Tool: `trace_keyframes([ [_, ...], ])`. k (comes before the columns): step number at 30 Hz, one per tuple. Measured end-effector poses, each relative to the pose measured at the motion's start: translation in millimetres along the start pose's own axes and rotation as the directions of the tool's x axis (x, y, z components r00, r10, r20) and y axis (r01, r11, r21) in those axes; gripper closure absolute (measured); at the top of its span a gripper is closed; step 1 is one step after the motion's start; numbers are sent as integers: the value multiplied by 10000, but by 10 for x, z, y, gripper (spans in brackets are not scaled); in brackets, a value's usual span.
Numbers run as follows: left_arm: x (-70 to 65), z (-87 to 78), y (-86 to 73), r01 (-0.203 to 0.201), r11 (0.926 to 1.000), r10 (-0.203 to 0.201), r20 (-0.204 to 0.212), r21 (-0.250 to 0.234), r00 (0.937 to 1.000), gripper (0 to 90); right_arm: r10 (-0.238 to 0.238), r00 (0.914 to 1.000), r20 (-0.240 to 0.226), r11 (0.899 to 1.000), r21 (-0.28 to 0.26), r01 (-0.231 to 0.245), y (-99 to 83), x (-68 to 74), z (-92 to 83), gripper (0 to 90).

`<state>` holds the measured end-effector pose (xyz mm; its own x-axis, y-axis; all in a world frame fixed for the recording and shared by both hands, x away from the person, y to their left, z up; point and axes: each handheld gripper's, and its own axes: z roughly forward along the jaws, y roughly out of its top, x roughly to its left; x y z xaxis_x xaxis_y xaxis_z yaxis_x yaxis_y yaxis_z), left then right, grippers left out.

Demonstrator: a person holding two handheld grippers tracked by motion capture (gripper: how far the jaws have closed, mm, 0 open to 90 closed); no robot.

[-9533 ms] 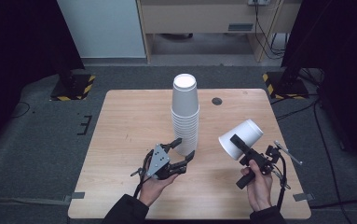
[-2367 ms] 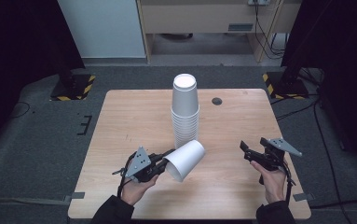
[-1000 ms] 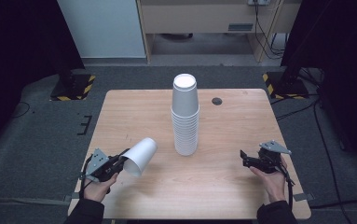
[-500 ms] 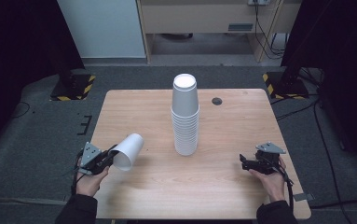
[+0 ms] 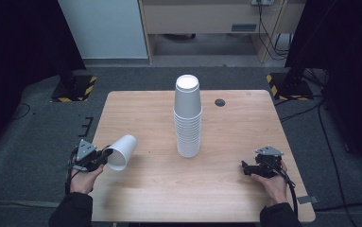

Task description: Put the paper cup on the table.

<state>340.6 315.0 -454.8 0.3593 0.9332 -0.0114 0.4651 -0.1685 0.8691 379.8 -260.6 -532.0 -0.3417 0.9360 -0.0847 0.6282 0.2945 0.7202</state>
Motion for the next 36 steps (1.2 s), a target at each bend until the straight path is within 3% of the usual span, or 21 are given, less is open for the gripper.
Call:
trace_keyframes([
  [9,78,-12,94,118,9959,-88,-335,901,9994,869,367,9989,-275,9992,158,-362,-45,-18,32,39],
  [12,89,-3,126,81,9889,-33,-323,1486,9995,868,477,9981,-398,9988,80,-475,-57,-21,40,39],
  [16,107,4,159,96,9847,-28,-389,1740,9992,868,518,9976,-467,9986,123,-513,-59,-30,41,39],
  [19,128,19,210,118,9756,-12,-485,2193,9988,869,703,9960,-552,9974,205,-693,-59,-37,44,39],
  [20,128,19,210,118,9756,-12,-485,2193,9988,869,703,9960,-552,9974,205,-693,-59,-37,44,39],
  [22,149,32,249,126,9665,31,-606,2565,9982,869,709,9959,-556,9973,213,-698,-60,-38,43,38],
  [23,149,32,249,126,9665,31,-606,2565,9982,870,709,9959,-556,9973,213,-698,-60,-38,43,38],
  [34,192,92,329,317,9159,21,-837,4001,9965,871,714,9958,-574,9973,231,-702,-60,-38,43,36],
  [35,192,92,329,317,9159,21,-837,4001,9965,871,721,9958,-573,9972,229,-708,-59,-38,43,36],
  [36,195,95,341,328,9079,16,-817,4179,9967,871,713,9958,-575,9973,228,-700,-59,-38,43,36],
])
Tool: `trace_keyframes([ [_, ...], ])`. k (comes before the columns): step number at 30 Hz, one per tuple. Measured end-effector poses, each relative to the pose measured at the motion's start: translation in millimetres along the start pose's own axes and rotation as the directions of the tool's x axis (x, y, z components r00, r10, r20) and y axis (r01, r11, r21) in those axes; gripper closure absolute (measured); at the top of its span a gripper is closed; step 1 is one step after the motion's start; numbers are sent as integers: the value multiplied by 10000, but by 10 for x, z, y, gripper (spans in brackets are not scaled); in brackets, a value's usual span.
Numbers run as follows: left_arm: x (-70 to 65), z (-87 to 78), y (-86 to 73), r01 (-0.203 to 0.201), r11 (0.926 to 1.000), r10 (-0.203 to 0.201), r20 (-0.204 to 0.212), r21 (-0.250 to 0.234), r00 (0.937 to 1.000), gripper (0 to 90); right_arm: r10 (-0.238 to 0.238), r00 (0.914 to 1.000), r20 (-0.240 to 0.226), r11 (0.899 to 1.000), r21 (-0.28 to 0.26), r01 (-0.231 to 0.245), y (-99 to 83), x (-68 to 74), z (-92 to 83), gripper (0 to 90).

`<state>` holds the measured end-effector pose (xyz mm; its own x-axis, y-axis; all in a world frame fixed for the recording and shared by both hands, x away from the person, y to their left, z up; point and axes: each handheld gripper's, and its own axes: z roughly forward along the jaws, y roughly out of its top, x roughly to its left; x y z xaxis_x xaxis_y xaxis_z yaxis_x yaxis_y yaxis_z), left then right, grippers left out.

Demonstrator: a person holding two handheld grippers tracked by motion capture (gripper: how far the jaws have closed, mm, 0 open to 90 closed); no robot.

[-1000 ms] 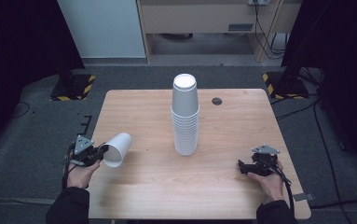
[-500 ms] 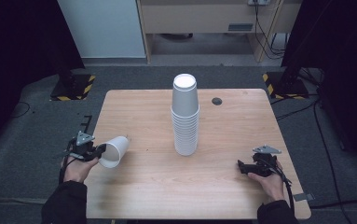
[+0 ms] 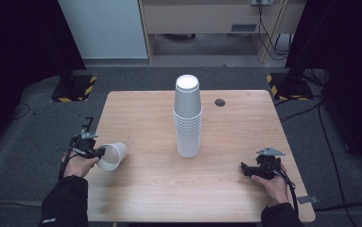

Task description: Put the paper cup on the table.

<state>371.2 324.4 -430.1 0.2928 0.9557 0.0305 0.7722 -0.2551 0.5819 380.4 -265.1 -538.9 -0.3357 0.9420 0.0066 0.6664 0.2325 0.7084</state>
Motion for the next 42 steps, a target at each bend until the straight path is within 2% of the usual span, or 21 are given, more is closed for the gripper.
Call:
trace_keyframes([
  [5,4,0,41,-65,9973,63,29,731,10000,871,-2,10000,1,10000,0,2,0,0,0,36],
  [7,4,0,50,-62,9965,59,35,836,10000,871,0,10000,-5,10000,3,0,0,0,0,36],
  [12,-18,33,86,-111,9865,97,94,1632,9999,872,0,10000,0,10000,-1,0,0,0,0,36],
  [14,-22,39,91,-126,9847,109,106,1738,9999,872,-10,10000,4,10000,0,10,0,-1,0,36],
  [15,-26,48,102,-137,9794,107,164,2014,9998,872,4,10000,2,10000,1,-4,0,0,0,36],
  [19,-30,55,121,-118,9670,61,229,2545,9997,873,-10,10000,1,10000,0,10,0,-1,0,36],
  [22,-21,45,132,-70,9593,-6,270,2824,9996,873,4,10000,15,10000,-4,-4,0,-1,1,36],
  [25,-16,39,135,-10,9562,-67,253,2928,9997,872,-10,10000,-1,10000,1,10,0,-1,0,36],
  [26,-12,40,139,42,9528,-128,264,3035,9996,871,4,10000,12,10000,-3,-4,1,-1,1,35],
  [31,-6,70,144,152,9591,-228,235,2827,9995,862,5,10000,11,10000,-2,-5,1,-1,1,35],
  [32,-8,93,144,207,9651,-270,203,2612,9994,851,5,10000,11,10000,-3,-5,1,-1,1,35],
  [34,-10,121,140,192,9697,-253,218,2434,9994,845,2,10000,9,10000,-3,-2,1,-1,1,35],
  [35,-10,121,140,192,9697,-253,218,2434,9994,842,2,10000,9,10000,-3,-2,1,-1,1,35],
  [37,-12,158,127,242,9776,-282,163,2092,9995,839,-8,10000,-6,10000,1,8,0,-2,0,35],
  [42,-16,169,115,314,9824,-354,181,1841,9992,826,-8,10000,-7,10000,1,8,0,-2,0,35],
])
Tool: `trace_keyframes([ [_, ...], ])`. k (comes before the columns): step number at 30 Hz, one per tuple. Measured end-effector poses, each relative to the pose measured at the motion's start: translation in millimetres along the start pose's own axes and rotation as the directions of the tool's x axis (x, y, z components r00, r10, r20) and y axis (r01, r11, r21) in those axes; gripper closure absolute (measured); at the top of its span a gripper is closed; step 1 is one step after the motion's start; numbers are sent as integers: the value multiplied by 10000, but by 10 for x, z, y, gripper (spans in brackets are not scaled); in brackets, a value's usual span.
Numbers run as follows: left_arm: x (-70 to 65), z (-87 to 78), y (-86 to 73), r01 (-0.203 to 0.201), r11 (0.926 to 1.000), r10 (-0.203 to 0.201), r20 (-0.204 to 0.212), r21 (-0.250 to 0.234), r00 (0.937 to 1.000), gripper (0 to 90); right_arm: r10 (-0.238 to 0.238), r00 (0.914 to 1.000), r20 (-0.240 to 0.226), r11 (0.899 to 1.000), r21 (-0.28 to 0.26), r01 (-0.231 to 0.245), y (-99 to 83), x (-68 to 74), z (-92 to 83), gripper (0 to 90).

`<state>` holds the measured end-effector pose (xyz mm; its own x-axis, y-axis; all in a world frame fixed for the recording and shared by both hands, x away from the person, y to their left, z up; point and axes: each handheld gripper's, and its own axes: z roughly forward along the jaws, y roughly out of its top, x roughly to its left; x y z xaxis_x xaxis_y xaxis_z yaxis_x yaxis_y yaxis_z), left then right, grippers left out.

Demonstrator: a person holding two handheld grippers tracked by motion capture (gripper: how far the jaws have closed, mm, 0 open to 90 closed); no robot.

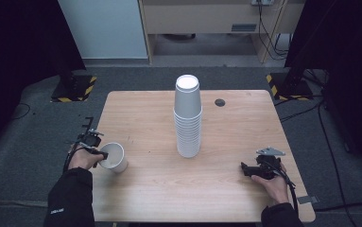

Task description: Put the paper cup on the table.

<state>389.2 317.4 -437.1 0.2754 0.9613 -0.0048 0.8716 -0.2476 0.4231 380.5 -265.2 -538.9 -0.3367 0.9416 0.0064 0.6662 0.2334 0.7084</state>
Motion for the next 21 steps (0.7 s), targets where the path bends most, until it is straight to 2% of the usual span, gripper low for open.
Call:
trace_keyframes([
  [4,-5,2,-5,67,9994,-65,66,-330,10000,796,15,10000,12,10000,-4,-15,0,0,0,35],
  [7,-17,-17,-10,184,9966,-181,46,-800,9998,714,9,10000,16,10000,-4,-9,0,0,1,35],
  [8,-17,-17,-10,184,9966,-181,46,-800,9998,698,9,10000,16,10000,-4,-9,0,0,1,35],
  [10,-32,-54,-26,128,9914,-127,22,-1305,9999,662,0,10000,-1,10000,1,0,0,0,0,35],
  [12,-38,-87,-37,216,9823,-211,45,-1863,9998,609,11,10000,2,10000,-4,-11,0,0,0,35],
  [14,-48,-114,-51,272,9680,-278,8,-2496,9996,522,11,10000,15,10000,-2,-11,0,0,1,35],
  [15,-52,-124,-59,269,9621,-278,8,-2712,9996,508,4,10000,4,10000,-2,-4,0,0,0,35],
  [17,-61,-150,-90,347,9395,-370,-2,-3409,9993,438,10,10000,17,10000,-4,-10,0,0,1,35],
  [18,-63,-162,-106,339,9284,-381,-42,-3700,9993,433,-3,10000,0,10000,-1,3,0,0,0,35],
  [20,-64,-187,-142,423,9006,-493,-50,-4326,9988,384,0,10000,0,10000,0,0,0,0,0,35],
  [21,-64,-187,-142,423,9006,-493,-50,-4326,9988,381,-1,10000,0,10000,-1,1,0,0,0,35],
])
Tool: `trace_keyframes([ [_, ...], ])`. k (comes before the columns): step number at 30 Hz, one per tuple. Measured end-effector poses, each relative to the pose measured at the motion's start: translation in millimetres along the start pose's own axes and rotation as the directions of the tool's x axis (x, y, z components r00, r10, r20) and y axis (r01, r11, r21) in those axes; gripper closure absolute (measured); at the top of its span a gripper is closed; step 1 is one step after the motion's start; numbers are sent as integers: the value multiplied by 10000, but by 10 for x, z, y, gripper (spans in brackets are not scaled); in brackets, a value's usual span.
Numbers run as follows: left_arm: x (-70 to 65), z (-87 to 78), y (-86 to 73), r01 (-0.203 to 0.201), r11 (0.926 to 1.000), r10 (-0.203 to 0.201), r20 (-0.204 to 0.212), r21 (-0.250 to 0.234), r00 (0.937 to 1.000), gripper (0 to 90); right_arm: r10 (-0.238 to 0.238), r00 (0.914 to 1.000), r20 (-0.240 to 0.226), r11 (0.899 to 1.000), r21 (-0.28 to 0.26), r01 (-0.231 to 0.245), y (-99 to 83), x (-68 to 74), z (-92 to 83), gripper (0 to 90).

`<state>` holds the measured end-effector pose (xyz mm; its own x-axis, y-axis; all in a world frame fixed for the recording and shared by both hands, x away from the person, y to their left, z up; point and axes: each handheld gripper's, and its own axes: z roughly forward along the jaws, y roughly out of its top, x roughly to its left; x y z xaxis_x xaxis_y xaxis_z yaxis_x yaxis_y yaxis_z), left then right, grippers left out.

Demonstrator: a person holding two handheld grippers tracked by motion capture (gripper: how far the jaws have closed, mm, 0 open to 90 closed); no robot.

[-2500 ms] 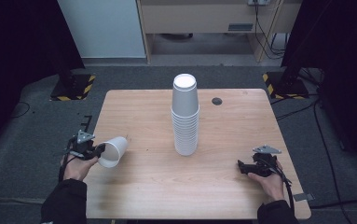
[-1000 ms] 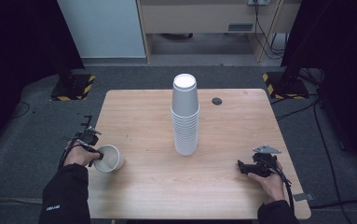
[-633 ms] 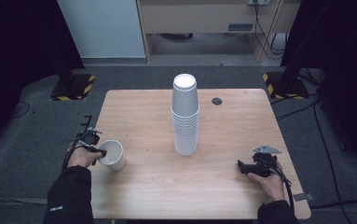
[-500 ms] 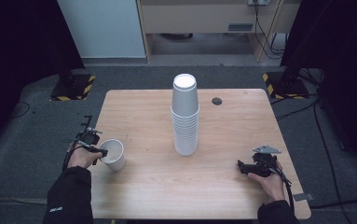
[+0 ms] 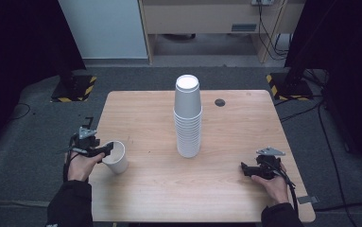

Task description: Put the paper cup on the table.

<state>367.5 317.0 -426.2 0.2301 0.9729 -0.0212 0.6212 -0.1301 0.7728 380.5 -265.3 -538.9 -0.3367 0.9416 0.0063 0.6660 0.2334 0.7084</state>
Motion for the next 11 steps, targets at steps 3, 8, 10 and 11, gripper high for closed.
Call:
trace_keyframes([
  [3,3,-61,-49,169,9955,-164,66,-932,9998,354,3,10000,1,10000,0,-3,0,0,0,35],
  [8,28,-152,-152,399,9739,-350,257,-2234,9991,331,17,10000,23,10000,-3,-17,0,1,1,32],
  [10,35,-191,-200,599,9564,-510,383,-2858,9980,325,24,10000,40,10000,9,-24,0,-2,3,24],
  [11,39,-209,-226,678,9472,-574,423,-3134,9975,324,52,10000,64,10000,23,-52,1,-2,5,18],
])
